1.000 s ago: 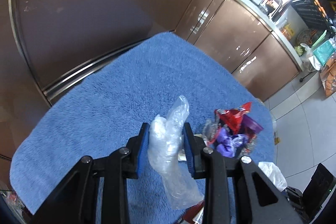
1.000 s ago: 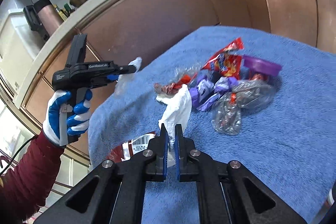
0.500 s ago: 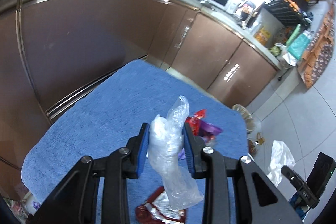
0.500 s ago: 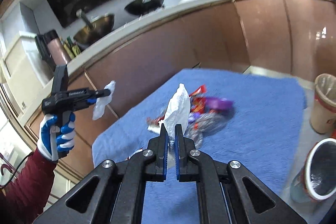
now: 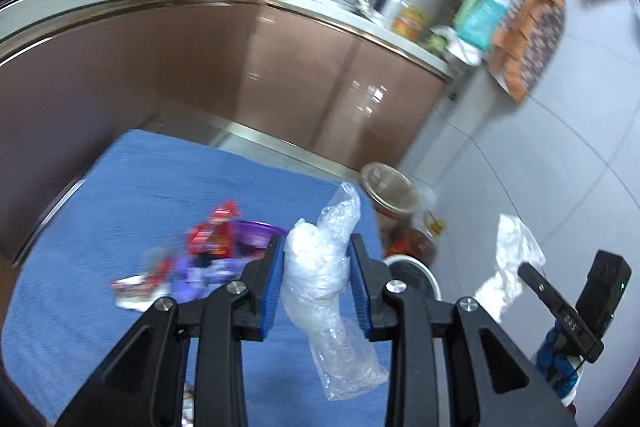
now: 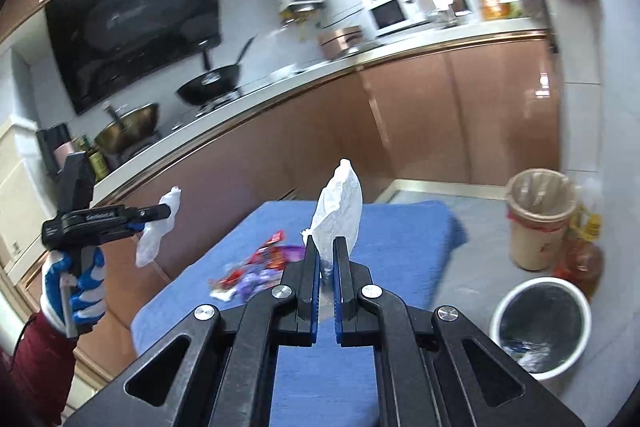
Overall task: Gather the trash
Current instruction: 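Carry the plastic bag and tissue over to the grey bin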
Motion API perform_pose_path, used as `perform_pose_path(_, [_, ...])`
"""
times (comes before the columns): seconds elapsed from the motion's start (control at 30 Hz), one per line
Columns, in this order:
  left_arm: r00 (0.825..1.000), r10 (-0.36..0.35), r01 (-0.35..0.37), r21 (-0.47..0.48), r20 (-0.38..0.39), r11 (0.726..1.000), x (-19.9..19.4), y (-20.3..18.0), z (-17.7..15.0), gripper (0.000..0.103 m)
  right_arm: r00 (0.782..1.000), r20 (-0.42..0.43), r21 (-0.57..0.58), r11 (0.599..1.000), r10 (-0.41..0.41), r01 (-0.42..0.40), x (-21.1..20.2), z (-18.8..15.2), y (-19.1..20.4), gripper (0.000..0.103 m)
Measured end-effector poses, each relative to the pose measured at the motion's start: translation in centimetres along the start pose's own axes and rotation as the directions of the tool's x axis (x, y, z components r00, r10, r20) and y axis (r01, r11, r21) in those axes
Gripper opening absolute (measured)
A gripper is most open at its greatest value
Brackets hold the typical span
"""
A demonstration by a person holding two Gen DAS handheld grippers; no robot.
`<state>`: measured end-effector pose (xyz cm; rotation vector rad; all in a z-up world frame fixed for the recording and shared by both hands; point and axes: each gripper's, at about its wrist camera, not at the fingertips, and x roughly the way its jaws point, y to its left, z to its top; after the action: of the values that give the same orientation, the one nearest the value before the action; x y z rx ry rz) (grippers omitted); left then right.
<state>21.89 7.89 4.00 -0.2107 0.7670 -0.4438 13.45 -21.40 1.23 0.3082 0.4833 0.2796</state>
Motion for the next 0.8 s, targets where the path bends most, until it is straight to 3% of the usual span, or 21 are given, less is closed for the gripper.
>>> perform_pose_path(0.17, [0.993,-0.075,0.082,0.074,-0.091,0.994,6.1,-5.8,-0.5,0.03,0.994,0.015,0.051,0.992,-0.112,0.111,-1.0,-0.3,-4.7,0.006])
perform_pose_path(0.3, [0.978,-0.114,0.136,0.124,-0.175,0.983,11.8,-10.3,-1.4,0.03,0.98,0.0,0.096,0.976,-0.197,0.196,-0.9,-1.0,-8.7,0.006])
perform_pose_path(0.57, [0.926,-0.152,0.211,0.14,-0.345,0.967,24.3,-18.0,-3.7,0.03,0.939,-0.088,0.192,0.919,-0.334,0.345,1.8,-3.4,-17.2,0.007])
perform_pose_path(0.8, [0.886,-0.165,0.24,0.124,-0.434,0.963,33.3,-22.4,-5.6,0.03,0.889,-0.191,0.243,0.858,-0.416,0.453,5.4,-5.7,-24.3,0.008])
